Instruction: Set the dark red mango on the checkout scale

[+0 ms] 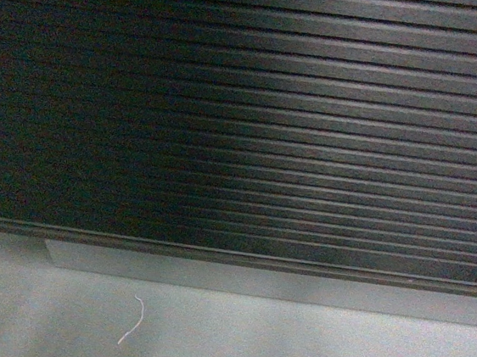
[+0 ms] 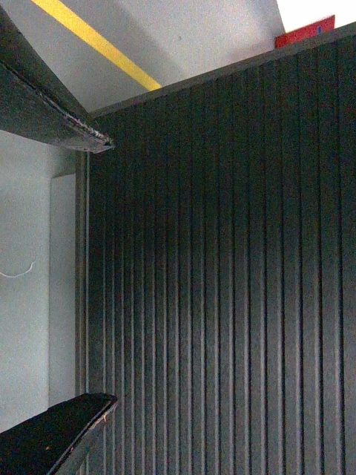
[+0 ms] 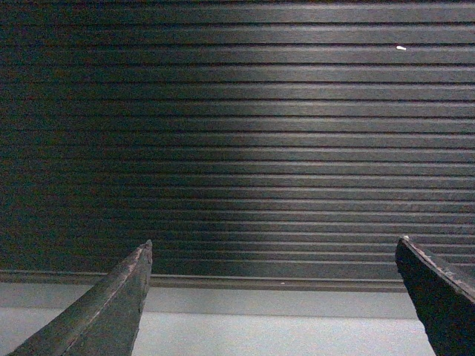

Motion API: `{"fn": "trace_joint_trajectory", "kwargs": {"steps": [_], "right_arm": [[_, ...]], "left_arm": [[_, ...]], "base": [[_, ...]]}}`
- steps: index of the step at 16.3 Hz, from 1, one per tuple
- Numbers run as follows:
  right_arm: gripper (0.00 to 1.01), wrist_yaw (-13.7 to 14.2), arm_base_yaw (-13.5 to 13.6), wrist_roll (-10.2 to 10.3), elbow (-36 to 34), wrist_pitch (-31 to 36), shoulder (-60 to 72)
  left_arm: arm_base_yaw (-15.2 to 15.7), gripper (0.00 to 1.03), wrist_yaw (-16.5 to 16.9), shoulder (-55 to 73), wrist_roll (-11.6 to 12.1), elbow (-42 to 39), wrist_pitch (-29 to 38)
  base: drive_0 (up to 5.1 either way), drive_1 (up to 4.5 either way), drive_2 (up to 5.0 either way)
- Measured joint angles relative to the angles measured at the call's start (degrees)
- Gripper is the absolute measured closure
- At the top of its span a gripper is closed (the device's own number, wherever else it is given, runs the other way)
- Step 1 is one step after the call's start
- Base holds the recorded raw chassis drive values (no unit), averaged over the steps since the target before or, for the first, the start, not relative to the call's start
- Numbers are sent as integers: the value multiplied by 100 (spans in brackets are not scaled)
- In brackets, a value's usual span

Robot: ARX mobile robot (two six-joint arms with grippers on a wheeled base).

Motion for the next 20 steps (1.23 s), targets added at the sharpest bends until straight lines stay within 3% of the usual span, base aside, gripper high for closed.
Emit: {"fn": "trace_joint_trajectory", "kwargs": {"steps": [20], "right_arm": [[3, 0, 0, 0, 0, 0, 0]], "left_arm": [[0, 5, 0, 0, 0, 0, 0]], "base": [[-6, 138, -151]]}}
